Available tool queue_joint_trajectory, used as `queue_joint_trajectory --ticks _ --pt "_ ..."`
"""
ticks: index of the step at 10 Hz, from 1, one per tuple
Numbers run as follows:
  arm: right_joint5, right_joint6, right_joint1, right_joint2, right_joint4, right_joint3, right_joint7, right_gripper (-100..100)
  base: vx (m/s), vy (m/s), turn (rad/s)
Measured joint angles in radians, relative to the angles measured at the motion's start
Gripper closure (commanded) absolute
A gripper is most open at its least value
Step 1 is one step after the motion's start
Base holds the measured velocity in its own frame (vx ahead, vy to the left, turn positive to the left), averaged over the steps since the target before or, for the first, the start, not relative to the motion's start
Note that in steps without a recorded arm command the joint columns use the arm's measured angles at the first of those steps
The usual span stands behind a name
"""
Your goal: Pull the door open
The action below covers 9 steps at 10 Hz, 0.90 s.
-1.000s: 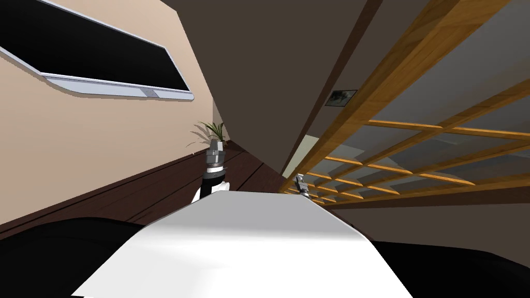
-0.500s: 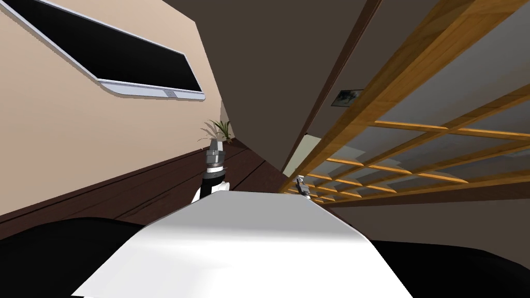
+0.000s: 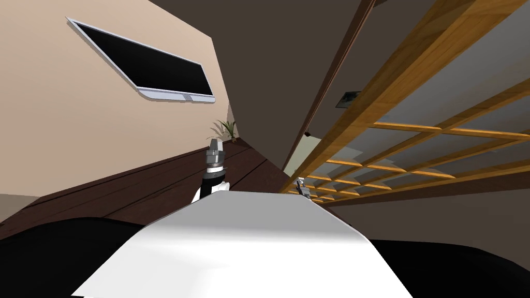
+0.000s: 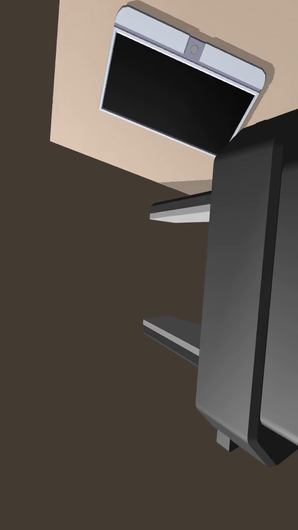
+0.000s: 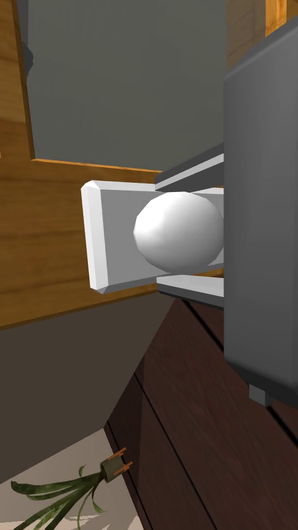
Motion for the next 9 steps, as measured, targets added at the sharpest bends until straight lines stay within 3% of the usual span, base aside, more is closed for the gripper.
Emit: queue_joint_trajectory --ticks 8,9 --pt "0.032 -0.09 0.014 -0.035 0.049 0.05 -0.063 100 -0.203 -0.034 0.11" --pt "0.033 -0.09 0.016 -0.034 0.05 0.052 -0.064 100 -0.155 -0.042 0.143"
